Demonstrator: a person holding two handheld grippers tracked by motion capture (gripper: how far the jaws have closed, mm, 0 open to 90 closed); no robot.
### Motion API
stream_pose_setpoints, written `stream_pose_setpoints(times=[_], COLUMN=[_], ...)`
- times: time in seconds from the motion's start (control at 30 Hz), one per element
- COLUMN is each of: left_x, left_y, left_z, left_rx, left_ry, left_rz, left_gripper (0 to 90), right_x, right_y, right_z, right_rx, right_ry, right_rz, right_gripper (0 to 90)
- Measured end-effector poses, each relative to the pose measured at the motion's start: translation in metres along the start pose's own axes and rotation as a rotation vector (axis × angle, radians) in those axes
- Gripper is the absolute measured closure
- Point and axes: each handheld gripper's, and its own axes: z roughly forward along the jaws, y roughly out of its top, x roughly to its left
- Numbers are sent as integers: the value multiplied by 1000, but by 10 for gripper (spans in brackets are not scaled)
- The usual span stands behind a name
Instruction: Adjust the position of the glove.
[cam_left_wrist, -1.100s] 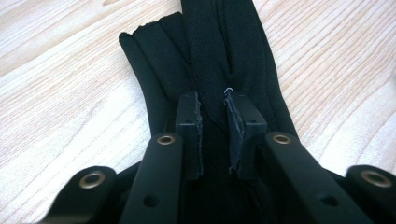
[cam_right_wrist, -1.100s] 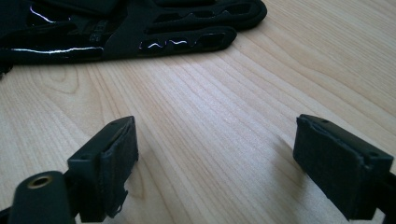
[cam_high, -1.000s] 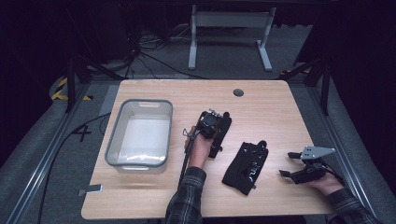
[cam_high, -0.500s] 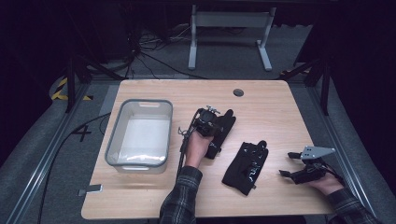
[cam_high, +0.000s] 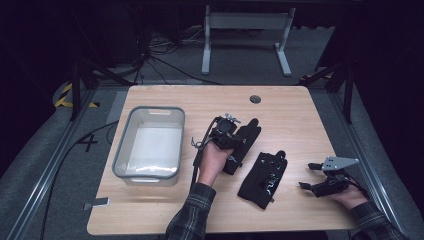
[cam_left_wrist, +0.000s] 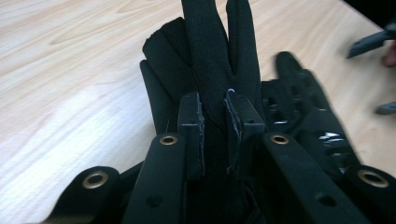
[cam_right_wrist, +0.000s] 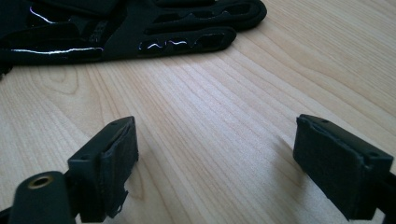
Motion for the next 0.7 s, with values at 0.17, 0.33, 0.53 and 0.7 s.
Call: stream_pose_setpoints(times=[0.17, 0.33, 0.53, 0.7], left_x=[-16, -35, -57, -70], left_y=[-1, -5, -8, -10], left_z=[0, 3, 10, 17], left_rx=[-3, -1, 1, 2], left_ry=[-23, -52, -79, -76], left_rz=[7, 12, 22, 36], left_gripper=[778, 778, 777, 777], right_x=[0, 0, 0, 0], right_y=[0, 0, 0, 0], right_z=[0, 0, 0, 0], right_rx=[0, 0, 0, 0], right_ry=[0, 0, 0, 0], right_rz=[0, 0, 1, 0], right_gripper=[144, 144, 145, 144])
